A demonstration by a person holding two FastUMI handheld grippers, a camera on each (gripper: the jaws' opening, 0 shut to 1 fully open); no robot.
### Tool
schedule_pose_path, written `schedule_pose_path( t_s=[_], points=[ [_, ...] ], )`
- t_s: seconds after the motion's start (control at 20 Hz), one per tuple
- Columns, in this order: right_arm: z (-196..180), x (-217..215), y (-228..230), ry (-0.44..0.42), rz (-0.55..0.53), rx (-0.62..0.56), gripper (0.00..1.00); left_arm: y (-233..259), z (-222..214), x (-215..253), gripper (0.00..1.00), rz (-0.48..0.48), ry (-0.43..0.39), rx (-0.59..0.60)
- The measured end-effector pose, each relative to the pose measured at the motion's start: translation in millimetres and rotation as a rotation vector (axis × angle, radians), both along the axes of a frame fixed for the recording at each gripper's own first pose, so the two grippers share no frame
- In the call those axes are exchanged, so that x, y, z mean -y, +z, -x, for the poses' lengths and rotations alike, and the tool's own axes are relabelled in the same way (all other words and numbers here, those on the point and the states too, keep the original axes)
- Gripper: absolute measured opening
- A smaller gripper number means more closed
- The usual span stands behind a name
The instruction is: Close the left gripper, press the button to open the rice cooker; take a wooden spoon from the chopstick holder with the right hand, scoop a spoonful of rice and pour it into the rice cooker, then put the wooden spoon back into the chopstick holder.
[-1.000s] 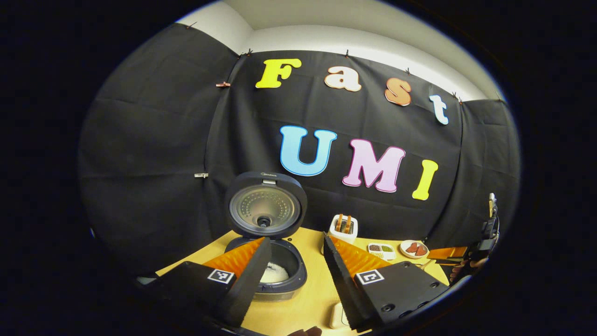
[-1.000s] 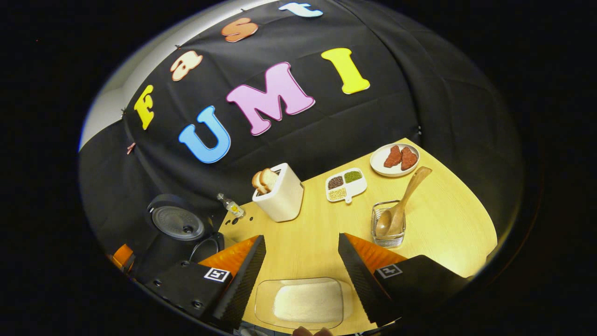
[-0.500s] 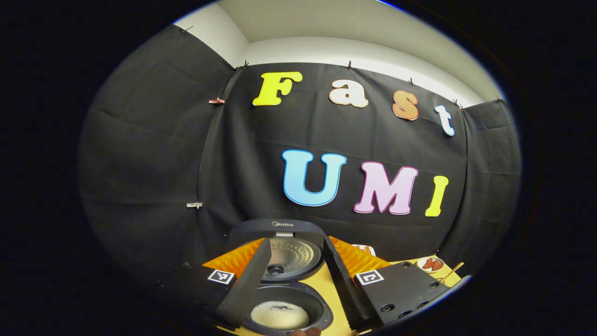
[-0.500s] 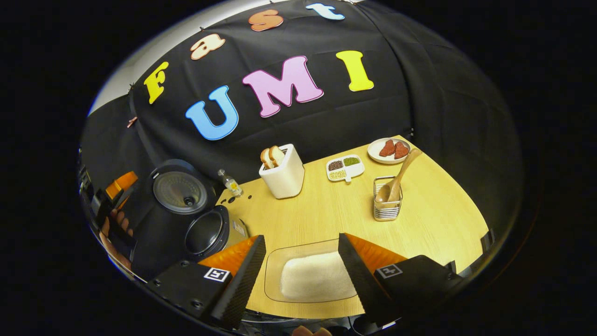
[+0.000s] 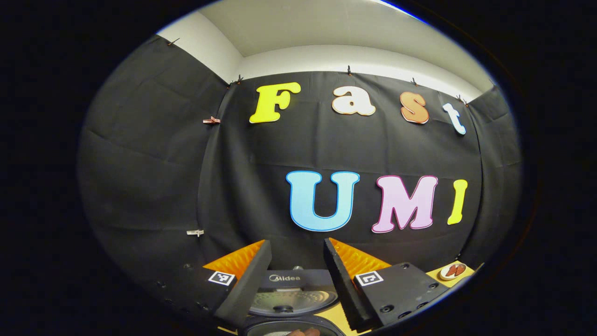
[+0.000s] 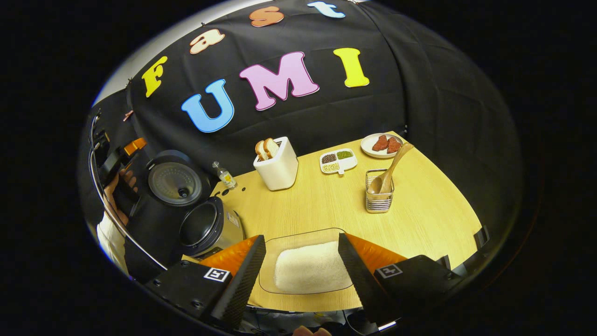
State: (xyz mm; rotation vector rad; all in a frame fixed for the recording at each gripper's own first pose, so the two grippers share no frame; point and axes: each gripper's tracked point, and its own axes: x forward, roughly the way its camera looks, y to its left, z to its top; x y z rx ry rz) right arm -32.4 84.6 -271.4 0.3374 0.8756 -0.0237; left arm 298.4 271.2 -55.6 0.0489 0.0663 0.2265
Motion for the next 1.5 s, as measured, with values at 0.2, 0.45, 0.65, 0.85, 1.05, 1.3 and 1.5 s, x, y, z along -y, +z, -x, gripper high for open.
schedule_pose_path(
  t_s=[0.2, 0.45, 0.65, 0.85, 1.05, 1.3, 1.5],
  points=[
    [2.1, -2.1, -3.8, 0.013, -0.001, -0.01, 0.98, -17.3, -25.2, -22.8, 0.79, 0.053, 0.052, -0.057],
    [5.1, -3.7, -7.6, 0.014, -0.015, -0.02, 0.98, -56.4, -28.8, -29.1, 0.82, 0.118, 0.08, -0.21],
    [8.8, -11.7, -11.0, 0.014, -0.043, -0.032, 0.98, -64.1, -6.7, -19.9, 0.82, 0.077, 0.079, -0.238],
    [11.1, -18.6, -12.8, 0.033, -0.048, -0.031, 0.98, -70.8, 27.1, -3.4, 0.83, 0.097, 0.067, -0.236],
    [13.3, -19.8, -14.2, 0.038, -0.055, -0.034, 0.98, -87.8, 71.4, 16.1, 0.83, 0.073, 0.053, -0.246],
    [16.8, -20.1, -17.6, 0.033, -0.068, -0.046, 0.98, -132.2, 129.5, 39.9, 0.83, 0.068, 0.064, -0.295],
    [21.8, -21.1, -20.7, 0.04, -0.067, -0.053, 0.98, -170.4, 162.4, 51.6, 0.83, 0.112, 0.059, -0.352]
  ],
)
